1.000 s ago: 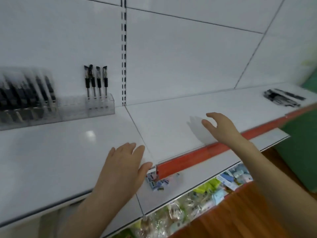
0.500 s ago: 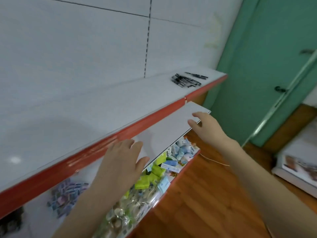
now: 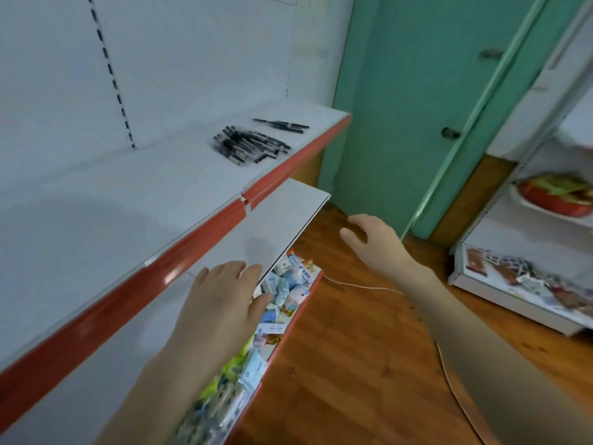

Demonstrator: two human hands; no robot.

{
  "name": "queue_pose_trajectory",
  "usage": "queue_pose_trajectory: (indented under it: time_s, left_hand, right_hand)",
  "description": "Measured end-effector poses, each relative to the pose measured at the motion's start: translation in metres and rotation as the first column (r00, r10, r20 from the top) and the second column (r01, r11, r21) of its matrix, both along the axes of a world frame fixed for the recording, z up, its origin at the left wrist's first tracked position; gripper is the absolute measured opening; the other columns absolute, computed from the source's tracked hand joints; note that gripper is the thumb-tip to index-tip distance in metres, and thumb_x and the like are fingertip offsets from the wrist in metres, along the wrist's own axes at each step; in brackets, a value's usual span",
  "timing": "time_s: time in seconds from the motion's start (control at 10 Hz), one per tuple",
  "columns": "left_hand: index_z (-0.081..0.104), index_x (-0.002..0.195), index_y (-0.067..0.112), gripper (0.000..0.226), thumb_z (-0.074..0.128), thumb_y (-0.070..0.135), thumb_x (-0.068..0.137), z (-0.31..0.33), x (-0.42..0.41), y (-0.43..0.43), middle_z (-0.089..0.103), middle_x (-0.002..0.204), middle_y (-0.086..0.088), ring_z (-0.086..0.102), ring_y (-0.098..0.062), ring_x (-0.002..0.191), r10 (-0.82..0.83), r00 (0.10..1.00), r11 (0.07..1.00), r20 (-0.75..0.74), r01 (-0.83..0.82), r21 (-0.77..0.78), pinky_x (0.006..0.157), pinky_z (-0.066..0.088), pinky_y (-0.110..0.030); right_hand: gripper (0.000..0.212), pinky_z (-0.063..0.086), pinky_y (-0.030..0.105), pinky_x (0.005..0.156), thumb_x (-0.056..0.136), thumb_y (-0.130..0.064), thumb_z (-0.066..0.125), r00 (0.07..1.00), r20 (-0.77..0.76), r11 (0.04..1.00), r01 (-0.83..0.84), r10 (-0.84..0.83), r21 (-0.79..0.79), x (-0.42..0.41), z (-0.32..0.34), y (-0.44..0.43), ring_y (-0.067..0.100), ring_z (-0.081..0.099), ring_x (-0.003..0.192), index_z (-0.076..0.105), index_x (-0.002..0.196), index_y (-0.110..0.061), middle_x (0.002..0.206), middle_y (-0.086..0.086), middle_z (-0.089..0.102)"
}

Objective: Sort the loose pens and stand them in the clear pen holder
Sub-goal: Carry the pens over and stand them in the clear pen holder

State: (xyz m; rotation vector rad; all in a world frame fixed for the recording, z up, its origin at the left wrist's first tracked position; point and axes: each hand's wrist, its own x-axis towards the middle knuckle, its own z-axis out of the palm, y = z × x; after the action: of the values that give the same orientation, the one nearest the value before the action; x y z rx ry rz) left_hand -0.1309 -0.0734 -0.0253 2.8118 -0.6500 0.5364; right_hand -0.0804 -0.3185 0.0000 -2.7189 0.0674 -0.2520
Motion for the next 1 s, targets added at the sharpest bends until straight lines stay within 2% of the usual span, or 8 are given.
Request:
queue_pose_trajectory:
  time_s: [0.1,0.2,0.3,0.5,0.7,0.8,0.9,1.0]
  left_hand:
    - [0.07,0.088,0.007,0.031,0.064,0.033,0.073,-0.003,0.045,-0.026,0.07,0.075,-0.009,0.068,-0.028,0.064,-0.016,0.999,1.0,-0.037,0.016,0.011,0.059,0.055,-0.045]
    - [0.069,0.087,0.006,0.034,0.058,0.036,0.078,0.003,0.085,-0.051,0.07,0.074,-0.01,0.068,-0.03,0.063,-0.037,0.997,0.999,-0.071,0.038,0.025,0.058,0.055,-0.045]
    - [0.069,0.089,0.003,0.027,0.07,0.026,0.075,0.01,0.116,-0.076,0.07,0.076,-0.014,0.068,-0.033,0.066,-0.051,0.993,0.999,-0.111,0.052,0.014,0.061,0.055,-0.049]
    - [0.068,0.094,0.004,0.045,0.043,0.04,0.081,0.011,0.173,-0.116,0.07,0.081,-0.013,0.068,-0.032,0.071,-0.036,0.988,0.999,-0.153,0.039,0.021,0.063,0.056,-0.047]
    - [0.067,0.097,0.003,0.05,0.038,0.04,0.082,0.016,0.224,-0.145,0.07,0.083,-0.014,0.067,-0.033,0.069,0.175,0.98,0.984,-0.097,-0.176,-0.002,0.062,0.056,-0.042]
    - [0.067,0.097,0.004,0.048,0.04,0.04,0.083,0.024,0.239,-0.157,0.069,0.084,-0.014,0.066,-0.033,0.071,0.298,0.951,0.951,-0.076,-0.303,-0.066,0.061,0.056,-0.04]
    - [0.065,0.105,0.0,0.032,0.06,0.024,0.086,0.03,0.253,-0.157,0.067,0.096,-0.02,0.064,-0.038,0.084,0.453,0.89,0.874,-0.055,-0.455,-0.167,0.07,0.053,-0.043]
    - [0.058,0.116,0.001,0.035,0.058,0.023,0.088,0.037,0.269,-0.144,0.062,0.108,-0.02,0.058,-0.037,0.098,0.594,0.798,0.773,-0.1,-0.601,-0.205,0.081,0.047,-0.04]
  right_hand:
    - [0.045,0.034,0.03,0.102,0.096,-0.032,0.045,0.998,-0.046,0.999,0.035,-0.034,0.019,0.039,0.001,-0.028,0.023,0.044,0.126,0.044,0.134,-0.009,0.137,0.01,0.049]
    - [0.045,0.034,0.029,0.102,0.096,-0.032,0.045,0.998,-0.045,0.998,0.054,-0.053,0.017,0.073,0.003,-0.054,0.023,0.044,0.126,0.044,0.134,-0.009,0.136,0.01,0.049]
    - [0.045,0.034,0.03,0.101,0.096,-0.032,0.045,0.997,-0.048,0.998,0.057,-0.056,0.02,0.102,0.004,-0.076,0.024,0.044,0.126,0.043,0.134,-0.009,0.136,0.01,0.048]
    - [0.043,0.033,0.028,0.099,0.096,-0.03,0.045,0.999,-0.024,0.999,-0.043,0.043,0.021,0.18,0.005,-0.11,0.024,0.045,0.124,0.046,0.131,-0.006,0.134,0.012,0.051]
    - [0.041,0.034,0.026,0.095,0.096,-0.029,0.046,0.955,-0.002,0.955,-0.296,0.296,0.0,0.278,0.014,-0.129,0.025,0.047,0.121,0.048,0.13,-0.005,0.132,0.012,0.053]
    - [0.039,0.032,0.018,0.087,0.095,-0.028,0.048,0.902,0.014,0.902,-0.431,0.431,0.004,0.324,0.022,-0.128,0.025,0.049,0.119,0.051,0.127,-0.006,0.129,0.01,0.055]
    - [0.043,0.033,0.027,0.097,0.095,-0.031,0.048,0.852,0.001,0.852,-0.524,0.524,0.015,0.363,0.026,-0.112,0.025,0.047,0.122,0.048,0.129,-0.006,0.132,0.011,0.052]
    - [0.044,0.027,0.024,0.101,0.096,-0.029,0.046,0.797,-0.015,0.797,-0.602,0.603,0.06,0.386,0.027,-0.09,0.022,0.041,0.127,0.043,0.133,-0.007,0.138,0.01,0.046]
